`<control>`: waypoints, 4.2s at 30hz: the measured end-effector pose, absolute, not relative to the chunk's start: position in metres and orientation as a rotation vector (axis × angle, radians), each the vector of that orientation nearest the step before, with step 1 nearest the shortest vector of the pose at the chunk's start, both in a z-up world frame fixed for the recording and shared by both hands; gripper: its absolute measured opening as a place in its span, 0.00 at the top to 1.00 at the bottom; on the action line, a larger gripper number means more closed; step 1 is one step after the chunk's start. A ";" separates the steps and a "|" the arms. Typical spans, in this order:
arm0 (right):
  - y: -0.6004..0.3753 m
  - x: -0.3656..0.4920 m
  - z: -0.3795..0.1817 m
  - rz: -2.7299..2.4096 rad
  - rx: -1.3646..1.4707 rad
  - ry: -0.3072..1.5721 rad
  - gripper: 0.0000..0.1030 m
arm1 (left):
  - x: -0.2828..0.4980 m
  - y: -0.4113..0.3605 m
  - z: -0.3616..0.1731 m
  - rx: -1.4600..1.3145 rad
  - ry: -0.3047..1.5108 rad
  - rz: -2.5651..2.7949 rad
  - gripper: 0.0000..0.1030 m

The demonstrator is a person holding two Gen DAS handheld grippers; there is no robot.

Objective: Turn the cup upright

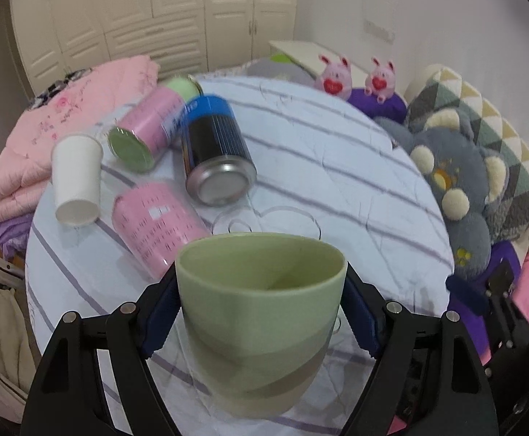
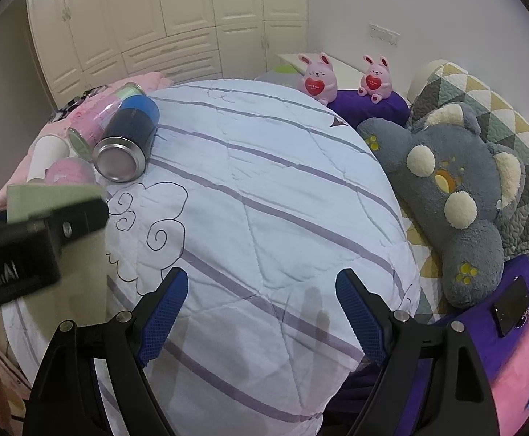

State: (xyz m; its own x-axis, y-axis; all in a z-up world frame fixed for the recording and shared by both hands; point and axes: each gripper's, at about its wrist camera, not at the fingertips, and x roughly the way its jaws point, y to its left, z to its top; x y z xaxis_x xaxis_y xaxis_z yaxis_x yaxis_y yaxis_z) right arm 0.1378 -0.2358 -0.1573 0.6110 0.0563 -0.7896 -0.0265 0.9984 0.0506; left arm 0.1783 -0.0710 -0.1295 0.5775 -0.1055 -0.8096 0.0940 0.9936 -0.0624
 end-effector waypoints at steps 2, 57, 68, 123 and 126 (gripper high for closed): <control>-0.235 0.138 -0.157 0.050 0.035 0.910 0.17 | 0.180 -0.070 -0.127 -0.021 0.936 -0.119 0.21; -0.214 0.130 -0.145 0.080 0.010 0.863 0.17 | 0.153 -0.064 -0.098 -0.001 0.760 -0.097 0.06; -0.207 0.092 -0.105 0.068 -0.006 0.740 0.17 | 0.085 -0.031 -0.057 0.023 0.629 -0.057 0.00; -0.170 0.003 -0.049 0.035 -0.071 0.326 0.17 | -0.009 -0.003 -0.020 0.077 0.272 -0.021 0.00; -0.171 0.005 -0.051 0.037 -0.069 0.334 0.17 | -0.007 -0.003 -0.021 0.072 0.281 -0.026 0.00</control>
